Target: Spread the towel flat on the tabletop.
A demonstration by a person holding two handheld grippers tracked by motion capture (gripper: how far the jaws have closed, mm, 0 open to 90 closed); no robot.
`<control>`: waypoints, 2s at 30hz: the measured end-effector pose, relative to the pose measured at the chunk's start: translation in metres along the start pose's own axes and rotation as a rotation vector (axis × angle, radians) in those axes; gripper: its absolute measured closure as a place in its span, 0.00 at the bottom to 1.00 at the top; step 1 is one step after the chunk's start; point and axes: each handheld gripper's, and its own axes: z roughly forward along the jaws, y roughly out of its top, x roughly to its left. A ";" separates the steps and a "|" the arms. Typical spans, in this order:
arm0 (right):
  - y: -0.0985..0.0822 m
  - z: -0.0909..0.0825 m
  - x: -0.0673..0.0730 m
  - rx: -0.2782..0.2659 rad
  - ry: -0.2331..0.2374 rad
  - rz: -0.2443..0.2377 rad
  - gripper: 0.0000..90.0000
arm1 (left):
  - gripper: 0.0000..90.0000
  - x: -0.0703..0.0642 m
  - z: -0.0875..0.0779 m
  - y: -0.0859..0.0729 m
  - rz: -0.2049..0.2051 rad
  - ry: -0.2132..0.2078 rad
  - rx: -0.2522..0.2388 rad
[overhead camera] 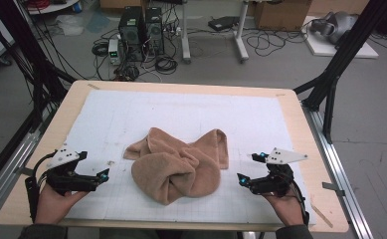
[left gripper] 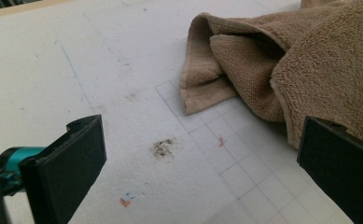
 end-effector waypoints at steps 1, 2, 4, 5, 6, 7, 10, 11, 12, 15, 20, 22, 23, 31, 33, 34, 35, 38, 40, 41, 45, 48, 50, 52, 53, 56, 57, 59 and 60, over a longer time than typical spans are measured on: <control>0.000 0.001 0.000 0.001 0.001 0.000 0.11 | 0.02 0.000 0.000 0.000 -0.001 -0.001 0.003; 0.000 0.002 0.000 0.005 0.002 0.002 0.11 | 0.02 0.000 0.000 0.000 -0.003 0.000 0.003; 0.000 0.003 -0.001 0.008 0.003 0.000 0.11 | 0.02 0.000 0.000 0.000 -0.003 -0.002 0.003; 0.000 0.002 -0.001 0.009 0.005 0.002 0.11 | 0.02 0.000 0.000 0.000 -0.002 -0.004 0.002; 0.000 0.002 -0.001 0.009 0.005 0.002 0.11 | 0.02 -0.001 0.000 0.000 0.000 -0.006 0.003; -0.001 0.002 -0.001 0.008 0.004 0.002 0.11 | 0.02 -0.001 0.001 0.000 0.004 -0.007 0.004; -0.001 0.001 -0.002 0.004 0.001 -0.006 0.11 | 0.02 -0.001 0.001 0.000 0.008 -0.010 0.010; -0.001 0.000 -0.001 0.007 0.004 0.000 0.11 | 0.02 -0.001 0.001 0.000 0.008 -0.010 0.010; -0.001 0.000 0.000 0.006 0.003 0.001 0.11 | 0.02 0.000 0.001 0.000 0.011 -0.011 0.012; -0.001 0.000 0.000 0.008 0.005 -0.008 0.11 | 0.02 0.000 0.001 0.000 0.012 -0.016 0.011; 0.004 0.004 0.000 0.010 0.013 -0.018 0.11 | 0.02 -0.002 0.003 0.001 0.011 -0.029 0.011; 0.005 0.005 0.001 0.012 0.015 -0.018 0.11 | 0.02 -0.005 0.005 0.004 0.013 -0.050 0.008; 0.009 0.009 0.002 0.013 0.025 -0.027 0.11 | 0.02 -0.009 0.009 0.009 0.026 -0.072 0.005; 0.035 0.047 0.010 0.042 0.094 -0.075 0.18 | 0.12 -0.024 0.034 0.031 0.068 -0.152 -0.002; 0.042 0.061 0.011 0.045 0.129 -0.082 0.23 | 0.18 -0.029 0.043 0.038 0.085 -0.185 0.005; 0.046 0.069 0.012 0.051 0.142 -0.090 0.26 | 0.20 -0.032 0.048 0.041 0.095 -0.205 0.002; 0.049 0.076 0.013 0.061 0.155 -0.095 0.28 | 0.24 -0.035 0.053 0.043 0.104 -0.220 0.003; 0.055 0.097 0.014 0.098 0.188 -0.116 0.39 | 0.35 -0.043 0.071 0.049 0.129 -0.280 0.023; 0.056 0.111 0.014 0.130 0.209 -0.118 0.48 | 0.44 -0.048 0.091 0.049 0.147 -0.338 0.072; 0.054 0.117 0.014 0.150 0.226 -0.115 0.54 | 0.51 -0.048 0.091 0.049 0.147 -0.338 0.072; 0.048 0.131 0.017 0.233 0.264 -0.147 0.87 | 0.85 -0.053 0.106 0.044 0.178 -0.378 0.147; 0.050 0.123 0.020 0.232 0.266 -0.156 0.92 | 0.92 -0.053 0.099 0.040 0.184 -0.381 0.151; 0.051 0.112 0.023 0.217 0.269 -0.166 0.92 | 0.93 -0.052 0.089 0.036 0.182 -0.369 0.144; 0.051 0.100 0.026 0.209 0.268 -0.177 0.92 | 0.93 -0.051 0.075 0.032 0.179 -0.358 0.130; 0.050 0.094 0.027 0.208 0.266 -0.180 0.92 | 0.93 -0.050 0.069 0.029 0.177 -0.355 0.128; 0.044 0.082 0.030 0.196 0.265 -0.178 0.92 | 0.94 -0.049 0.051 0.017 0.161 -0.349 0.121; 0.040 0.077 0.031 0.192 0.263 -0.176 0.91 | 0.94 -0.051 0.046 0.012 0.154 -0.347 0.124; 0.031 0.067 0.033 0.198 0.250 -0.172 0.91 | 0.94 -0.052 0.038 0.003 0.153 -0.343 0.128; 0.026 0.063 0.034 0.200 0.247 -0.169 0.91 | 0.94 -0.053 0.036 0.000 0.145 -0.343 0.123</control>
